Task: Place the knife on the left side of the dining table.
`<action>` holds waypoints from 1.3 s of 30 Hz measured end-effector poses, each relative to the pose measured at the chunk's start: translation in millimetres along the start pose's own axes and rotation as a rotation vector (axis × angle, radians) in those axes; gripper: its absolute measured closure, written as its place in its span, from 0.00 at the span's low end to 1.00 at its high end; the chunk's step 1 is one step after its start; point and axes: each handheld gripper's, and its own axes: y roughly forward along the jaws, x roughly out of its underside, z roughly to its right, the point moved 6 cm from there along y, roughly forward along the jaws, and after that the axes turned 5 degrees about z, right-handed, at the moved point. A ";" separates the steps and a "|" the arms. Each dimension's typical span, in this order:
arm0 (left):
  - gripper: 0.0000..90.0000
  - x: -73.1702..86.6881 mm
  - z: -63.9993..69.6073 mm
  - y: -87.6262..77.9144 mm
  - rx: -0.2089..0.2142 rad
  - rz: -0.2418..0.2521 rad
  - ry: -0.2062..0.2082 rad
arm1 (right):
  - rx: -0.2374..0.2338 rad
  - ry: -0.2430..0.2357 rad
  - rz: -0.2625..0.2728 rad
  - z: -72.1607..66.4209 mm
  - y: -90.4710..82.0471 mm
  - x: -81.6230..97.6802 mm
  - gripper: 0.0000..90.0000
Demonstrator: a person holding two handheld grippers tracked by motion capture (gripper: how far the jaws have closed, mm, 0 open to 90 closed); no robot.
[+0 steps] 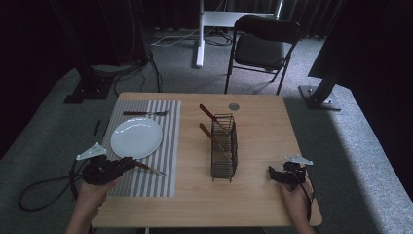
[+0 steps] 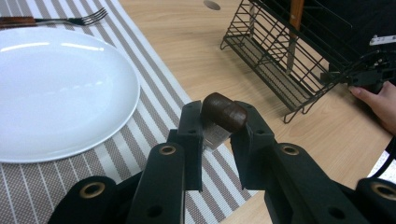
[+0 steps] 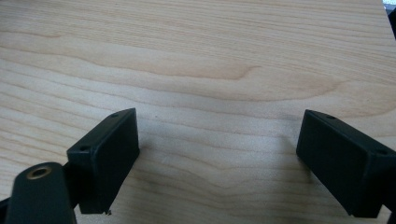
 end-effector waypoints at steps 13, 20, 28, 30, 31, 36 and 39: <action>0.82 13.2 -17.5 -6.3 -0.023 0.002 -0.072 | 0.001 0.002 0.000 -0.1 0.0 0.0 0.14; 0.84 19.0 -26.9 -6.4 -0.038 -0.001 -0.123 | 0.001 0.001 0.000 -0.1 0.0 0.0 0.14; 0.73 32.9 -49.1 -3.8 -0.104 -0.009 -0.191 | 0.000 0.001 0.000 0.0 0.0 0.0 0.14; 0.70 39.5 -58.3 -1.2 -0.127 -0.020 -0.215 | 0.001 0.001 0.000 0.0 0.0 0.0 0.14; 0.69 41.7 -61.4 -0.2 -0.137 -0.027 -0.220 | 0.000 0.001 0.000 -0.1 0.0 0.0 0.14; 0.61 51.3 -73.6 5.5 -0.161 -0.048 -0.253 | 0.000 0.001 0.000 0.0 0.0 0.0 0.14; 0.56 56.9 -79.8 10.5 -0.183 -0.066 -0.270 | 0.001 0.001 0.000 0.0 0.0 0.0 0.14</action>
